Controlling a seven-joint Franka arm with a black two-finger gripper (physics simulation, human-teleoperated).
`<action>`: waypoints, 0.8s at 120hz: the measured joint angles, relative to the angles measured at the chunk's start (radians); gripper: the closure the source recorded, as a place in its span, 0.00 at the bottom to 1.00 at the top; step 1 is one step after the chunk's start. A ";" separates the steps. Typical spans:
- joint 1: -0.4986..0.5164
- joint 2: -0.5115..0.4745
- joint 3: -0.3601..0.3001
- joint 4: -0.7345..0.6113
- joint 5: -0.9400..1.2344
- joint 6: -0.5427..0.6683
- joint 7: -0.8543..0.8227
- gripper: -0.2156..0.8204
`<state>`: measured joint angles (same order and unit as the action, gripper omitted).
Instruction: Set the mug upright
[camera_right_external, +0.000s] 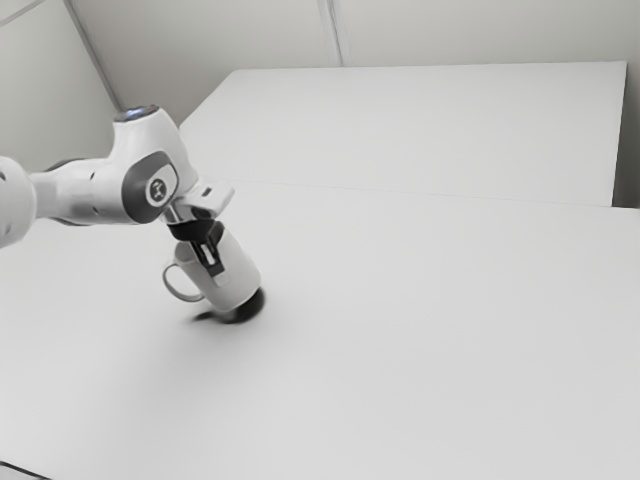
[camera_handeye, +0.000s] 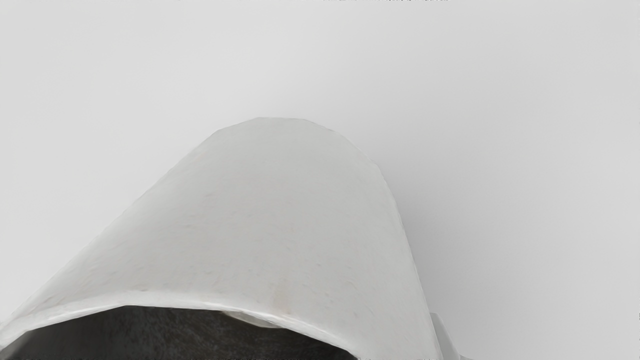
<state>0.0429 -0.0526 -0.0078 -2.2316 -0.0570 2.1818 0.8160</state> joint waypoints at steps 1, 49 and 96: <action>-0.001 -0.003 0.000 -0.004 0.002 0.003 -0.001 0.95; 0.035 -0.015 0.000 -0.068 0.030 0.064 -0.050 0.95; 0.035 -0.008 -0.004 -0.061 0.060 -0.023 -0.098 0.68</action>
<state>0.0783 -0.0611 -0.0119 -2.2922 0.0034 2.1588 0.7178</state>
